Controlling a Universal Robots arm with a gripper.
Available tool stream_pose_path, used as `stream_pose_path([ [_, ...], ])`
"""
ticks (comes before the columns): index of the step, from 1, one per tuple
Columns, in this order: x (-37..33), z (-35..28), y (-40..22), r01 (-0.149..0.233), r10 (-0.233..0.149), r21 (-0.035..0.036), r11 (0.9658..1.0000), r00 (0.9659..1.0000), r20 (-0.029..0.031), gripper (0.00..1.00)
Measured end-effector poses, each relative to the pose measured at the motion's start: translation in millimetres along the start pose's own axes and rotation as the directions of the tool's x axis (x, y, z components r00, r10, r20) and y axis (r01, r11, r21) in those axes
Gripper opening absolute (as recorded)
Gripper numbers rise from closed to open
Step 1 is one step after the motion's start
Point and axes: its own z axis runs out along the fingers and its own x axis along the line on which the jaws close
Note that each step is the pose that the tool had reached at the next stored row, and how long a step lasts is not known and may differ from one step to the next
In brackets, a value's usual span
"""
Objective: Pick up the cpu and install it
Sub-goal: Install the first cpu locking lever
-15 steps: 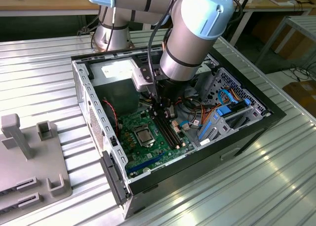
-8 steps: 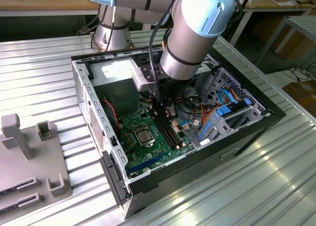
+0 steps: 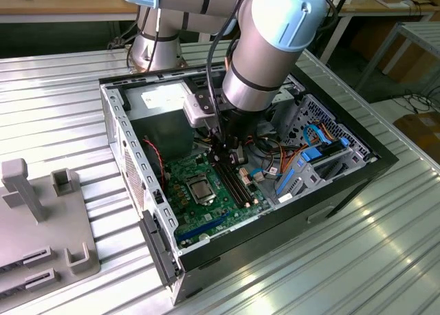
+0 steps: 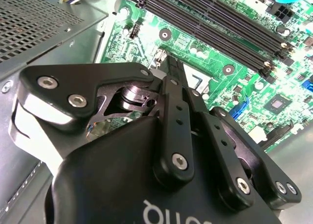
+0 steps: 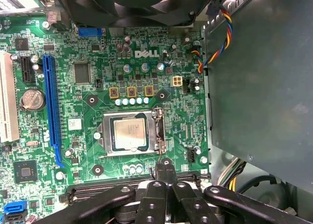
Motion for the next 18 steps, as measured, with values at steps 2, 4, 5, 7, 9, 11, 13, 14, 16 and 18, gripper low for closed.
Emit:
stream_pose_path([
  [2, 0.5, 0.0, 0.1, 0.000, 0.000, 0.0000, 1.0000, 1.0000, 0.0000, 0.11],
  [4, 1.2, -0.1, 0.0, 0.000, 0.000, 0.0000, 1.0000, 1.0000, -0.0001, 0.11],
  [5, 1.6, -0.2, 0.0, 0.000, 0.000, 0.0000, 1.0000, 1.0000, -0.0001, 0.11],
  [7, 2.9, -0.3, -0.1, 0.000, 0.000, 0.0000, 1.0000, 1.0000, -0.0002, 0.11],
  [9, 4.9, -0.5, -0.1, 0.000, 0.000, 0.0000, 1.0000, 1.0000, -0.0002, 0.11],
  [11, 6.9, -0.7, -0.2, 0.000, 0.000, 0.0000, 1.0000, 1.0000, -0.0001, 0.11],
  [13, 8.3, -0.8, -0.2, 0.000, 0.000, 0.0000, 1.0000, 1.0000, -0.0001, 0.11],
  [14, 8.8, -0.9, -0.2, 0.000, 0.000, 0.0000, 1.0000, 1.0000, -0.0002, 0.11],
  [16, 9.4, -0.9, -0.3, 0.000, 0.000, 0.0000, 1.0000, 1.0000, -0.0001, 0.11],
  [18, 9.9, -0.8, -0.3, 0.000, 0.000, 0.0001, 1.0000, 1.0000, 0.0000, 0.11],
])
